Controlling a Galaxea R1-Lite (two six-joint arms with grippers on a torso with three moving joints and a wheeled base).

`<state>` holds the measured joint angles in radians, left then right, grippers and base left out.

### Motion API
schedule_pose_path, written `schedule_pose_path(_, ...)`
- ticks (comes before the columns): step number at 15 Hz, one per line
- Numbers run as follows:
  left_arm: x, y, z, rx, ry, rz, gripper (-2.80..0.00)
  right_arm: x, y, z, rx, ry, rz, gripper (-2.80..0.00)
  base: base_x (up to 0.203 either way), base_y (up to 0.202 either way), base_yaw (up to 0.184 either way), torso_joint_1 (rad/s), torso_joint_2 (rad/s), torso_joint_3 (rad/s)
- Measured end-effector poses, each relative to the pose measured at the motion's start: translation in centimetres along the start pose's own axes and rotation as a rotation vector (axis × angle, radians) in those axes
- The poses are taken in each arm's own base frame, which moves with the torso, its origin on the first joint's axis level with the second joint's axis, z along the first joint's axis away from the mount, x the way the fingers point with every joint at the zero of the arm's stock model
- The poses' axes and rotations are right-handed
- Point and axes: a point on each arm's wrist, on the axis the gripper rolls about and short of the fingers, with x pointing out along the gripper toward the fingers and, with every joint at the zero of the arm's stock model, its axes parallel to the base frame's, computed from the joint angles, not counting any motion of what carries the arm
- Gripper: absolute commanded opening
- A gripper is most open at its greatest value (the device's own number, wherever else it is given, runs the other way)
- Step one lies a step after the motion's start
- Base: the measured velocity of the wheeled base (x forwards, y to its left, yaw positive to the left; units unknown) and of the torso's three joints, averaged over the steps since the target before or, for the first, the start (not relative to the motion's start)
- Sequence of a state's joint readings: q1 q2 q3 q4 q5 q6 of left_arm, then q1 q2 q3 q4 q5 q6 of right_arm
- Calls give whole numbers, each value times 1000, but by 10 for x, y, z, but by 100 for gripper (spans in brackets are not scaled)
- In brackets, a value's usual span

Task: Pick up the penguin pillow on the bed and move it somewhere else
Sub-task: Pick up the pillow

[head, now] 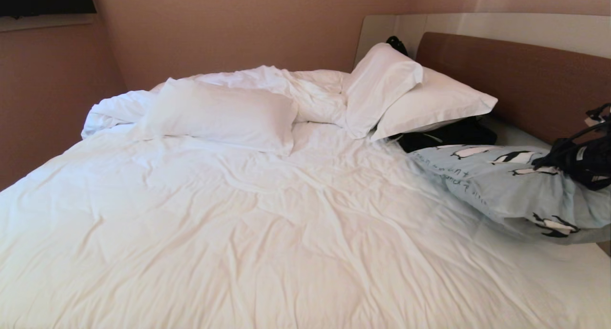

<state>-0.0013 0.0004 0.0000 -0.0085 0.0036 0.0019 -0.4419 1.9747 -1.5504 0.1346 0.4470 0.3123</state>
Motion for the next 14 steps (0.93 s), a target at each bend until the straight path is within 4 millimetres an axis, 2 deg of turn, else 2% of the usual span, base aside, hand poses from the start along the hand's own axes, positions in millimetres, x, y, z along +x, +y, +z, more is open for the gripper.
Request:
schedule_pose_path(8, 0, 0, 0, -1, 0, 0, -280, -56, 34, 14, 36, -100, 98, -280, 0, 0, 0, 0, 0, 0)
schedule_pose_path(14, 0, 0, 0, 0, 0, -1, -280, -90, 56, 18, 76, -156, 139, -280, 0, 0, 0, 0, 0, 0)
